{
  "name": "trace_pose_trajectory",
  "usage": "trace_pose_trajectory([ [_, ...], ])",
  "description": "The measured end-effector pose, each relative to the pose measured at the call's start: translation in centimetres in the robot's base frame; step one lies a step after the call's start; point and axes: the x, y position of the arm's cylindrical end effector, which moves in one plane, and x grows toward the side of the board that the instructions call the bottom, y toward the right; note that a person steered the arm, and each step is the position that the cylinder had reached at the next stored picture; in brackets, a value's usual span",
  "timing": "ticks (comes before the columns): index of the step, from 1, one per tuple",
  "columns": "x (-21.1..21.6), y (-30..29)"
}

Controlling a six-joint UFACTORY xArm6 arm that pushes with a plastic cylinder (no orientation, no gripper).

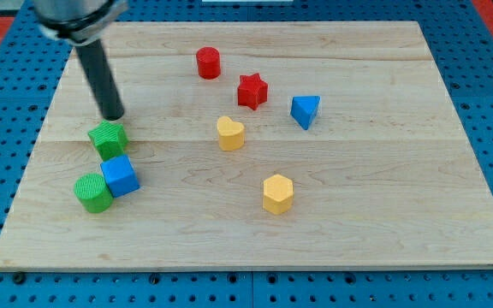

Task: Push the yellow heart slightly down

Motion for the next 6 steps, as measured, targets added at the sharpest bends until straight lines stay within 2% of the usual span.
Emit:
trace_pose_trajectory([
  [1,2.2,0.2],
  [2,-2.4,2.6],
  [3,-4.6,10.9],
  [4,-3.1,17.8],
  [5,0.4,18.2],
  [6,4.2,13.2],
])
